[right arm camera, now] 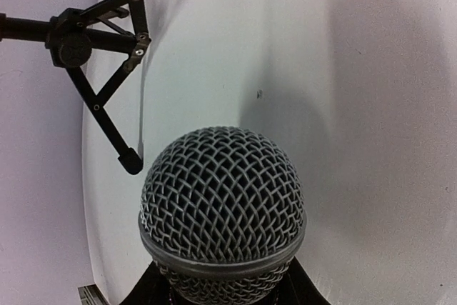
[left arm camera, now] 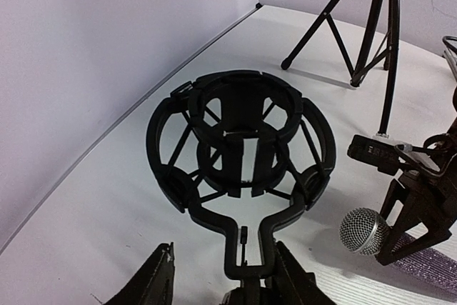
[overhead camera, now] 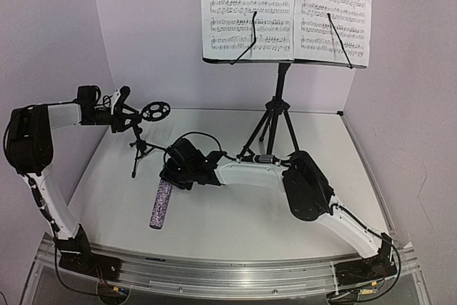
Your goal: Pack up the instrument practice props
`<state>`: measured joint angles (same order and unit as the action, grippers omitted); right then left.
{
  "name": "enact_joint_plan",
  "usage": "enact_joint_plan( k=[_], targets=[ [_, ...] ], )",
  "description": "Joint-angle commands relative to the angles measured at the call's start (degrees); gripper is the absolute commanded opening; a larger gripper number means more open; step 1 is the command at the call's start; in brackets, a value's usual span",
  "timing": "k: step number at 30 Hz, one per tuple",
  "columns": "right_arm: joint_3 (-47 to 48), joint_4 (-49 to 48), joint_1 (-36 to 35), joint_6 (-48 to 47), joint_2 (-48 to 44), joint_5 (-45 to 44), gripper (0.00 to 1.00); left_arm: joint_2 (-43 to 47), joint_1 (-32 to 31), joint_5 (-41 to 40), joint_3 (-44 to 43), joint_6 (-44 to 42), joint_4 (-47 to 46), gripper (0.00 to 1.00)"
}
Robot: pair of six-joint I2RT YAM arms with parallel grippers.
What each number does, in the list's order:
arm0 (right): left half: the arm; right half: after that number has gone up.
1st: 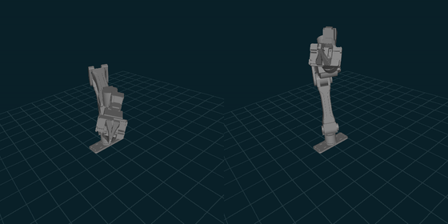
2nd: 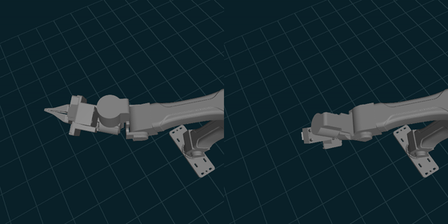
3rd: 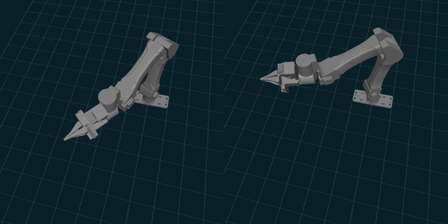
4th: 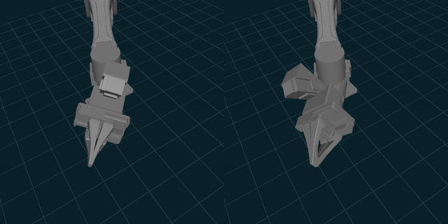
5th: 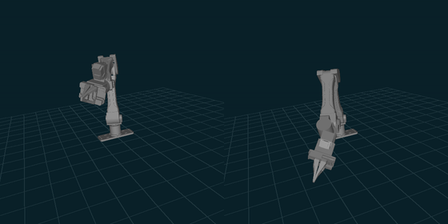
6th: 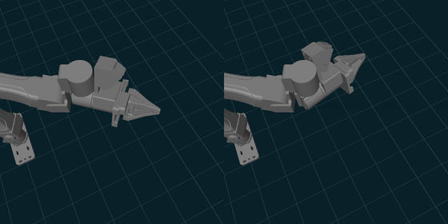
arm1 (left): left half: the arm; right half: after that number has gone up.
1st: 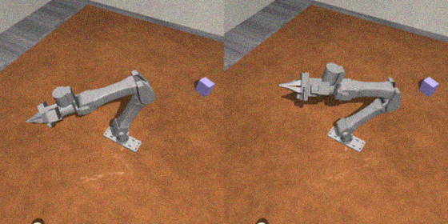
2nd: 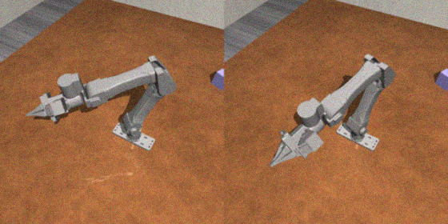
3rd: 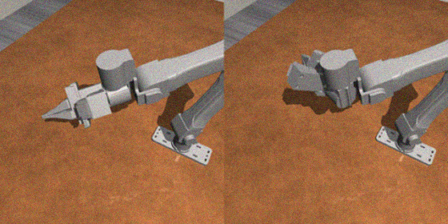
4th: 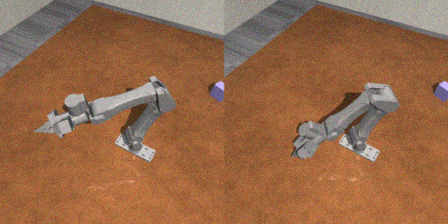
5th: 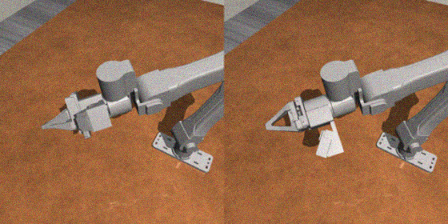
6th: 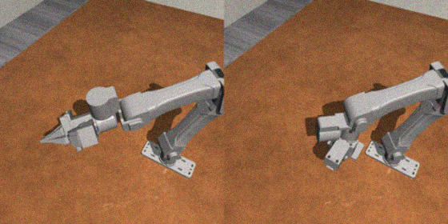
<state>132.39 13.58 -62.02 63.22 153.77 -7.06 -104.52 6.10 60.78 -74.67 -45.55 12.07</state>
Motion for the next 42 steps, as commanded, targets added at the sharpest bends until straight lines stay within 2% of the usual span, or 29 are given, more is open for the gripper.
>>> enact_joint_plan(
  k=[1,6,9,16,21,24,28,30,33,42],
  targets=[
    [-0.08,2.39,0.01,-0.06,0.92,-1.77,0.12,3.44,0.35,-0.55,-1.4,1.15,4.54,0.51],
    [1.97,2.8,0.02,-0.16,2.74,-1.84,0.28,6.02,0.35,0.32,-2.26,3.5,4.42,0.61],
    [2.6,2.94,-0.03,-0.21,3.33,-1.57,0.4,7.4,0.36,0.25,-2.46,5.15,3.44,0.68],
    [4.99,2.91,-0.2,-1.75,3.04,-1.07,0.58,7.84,0.47,-1.24,-3.02,6.7,2.42,0.77],
    [4.09,2.82,-0.37,-1.53,1.45,-1.81,0.61,8.19,0.52,-1.8,-3.06,5.64,2.95,0.79],
    [3.99,2.74,-0.36,-1.52,1.01,-1.97,0.6,7.72,0.48,-2.14,-3.91,-1.38,9.06,0.74],
    [4.01,2.43,-0.31,-1.6,0.69,-2.03,0.61,4.73,0.46,-4.38,-5.27,-7.94,16.72,0.74],
    [3.76,2.3,-0.32,-1.83,0.42,-2.17,0.61,3.99,0.46,-4.67,-5.41,-9.59,18.62,0.79],
    [2.87,2.04,-0.36,-2.54,-0.25,-2.41,0.63,4.97,0.49,-3.29,-4.68,-10.26,17.76,0.98],
    [2.87,1.14,-0.36,-2.24,-0.58,-1.82,0.68,5.3,0.75,2.95,-5.39,-5.93,15.42,1.0]
  ],
)
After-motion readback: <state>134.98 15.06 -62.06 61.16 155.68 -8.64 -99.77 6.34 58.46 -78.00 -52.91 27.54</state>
